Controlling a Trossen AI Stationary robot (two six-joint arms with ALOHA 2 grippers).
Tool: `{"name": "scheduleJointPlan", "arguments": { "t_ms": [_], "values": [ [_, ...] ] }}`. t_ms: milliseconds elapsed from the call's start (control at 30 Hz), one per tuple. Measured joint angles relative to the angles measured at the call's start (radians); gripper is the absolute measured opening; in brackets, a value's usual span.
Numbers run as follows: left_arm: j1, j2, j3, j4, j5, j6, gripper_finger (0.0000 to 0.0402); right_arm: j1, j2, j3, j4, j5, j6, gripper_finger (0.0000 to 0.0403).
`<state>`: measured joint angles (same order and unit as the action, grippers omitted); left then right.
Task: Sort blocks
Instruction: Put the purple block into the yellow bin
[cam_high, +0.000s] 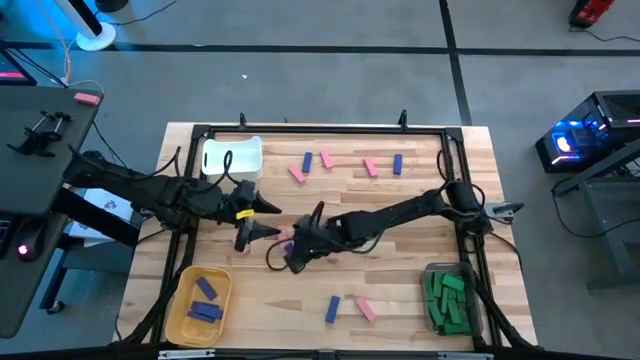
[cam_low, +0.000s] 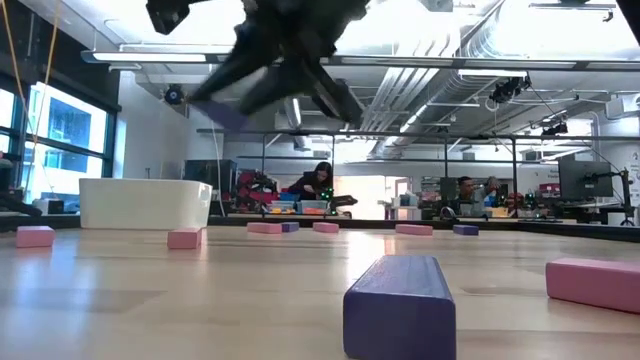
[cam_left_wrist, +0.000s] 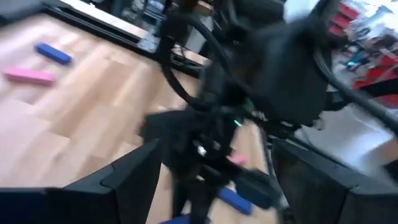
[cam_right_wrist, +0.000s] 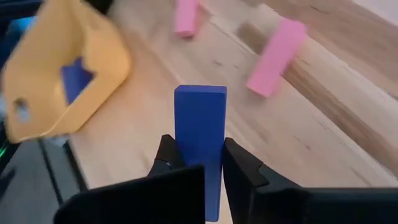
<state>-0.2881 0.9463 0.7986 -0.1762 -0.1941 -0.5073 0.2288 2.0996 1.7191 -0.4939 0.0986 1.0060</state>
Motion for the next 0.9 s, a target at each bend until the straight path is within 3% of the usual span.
{"name": "scheduleJointPlan", "arguments": {
  "t_ms": [233, 333, 467, 567, 667, 800, 900],
  "values": [
    [-0.079, 0.021, 0.001, -0.01, -0.056, -0.038, 0.0289, 0.031, -0.134, 0.0, -0.065, -0.147, -0.238, 0.0003],
    [-0.108, 0.091, 0.0, 0.028, -0.07, 0.045, 0.0289, 0.051, -0.212, 0.001, -0.115, -0.204, -0.332, 0.0002],
    [-0.137, 0.233, 0.019, 0.16, -0.071, 0.176, 0.0289, 0.069, -0.288, 0.002, -0.219, -0.181, -0.366, 0.0001],
    [-0.151, 0.348, 0.087, 0.199, -0.077, 0.314, 0.0289, 0.08, -0.325, 0.002, -0.269, -0.184, -0.379, 0.0001],
    [-0.167, 0.438, 0.17, 0.199, -0.078, 0.546, 0.0289, 0.088, -0.34, 0.002, -0.286, -0.234, -0.39, 0.0001],
    [-0.18, 0.526, 0.264, 0.198, -0.096, 0.83, 0.0289, 0.089, -0.34, 0.002, -0.284, -0.338, -0.401, 0.0],
    [-0.187, 0.57, 0.314, 0.199, -0.126, 0.966, 0.0289, 0.088, -0.34, 0.002, -0.279, -0.349, -0.388, 0.0]
  ]
}}
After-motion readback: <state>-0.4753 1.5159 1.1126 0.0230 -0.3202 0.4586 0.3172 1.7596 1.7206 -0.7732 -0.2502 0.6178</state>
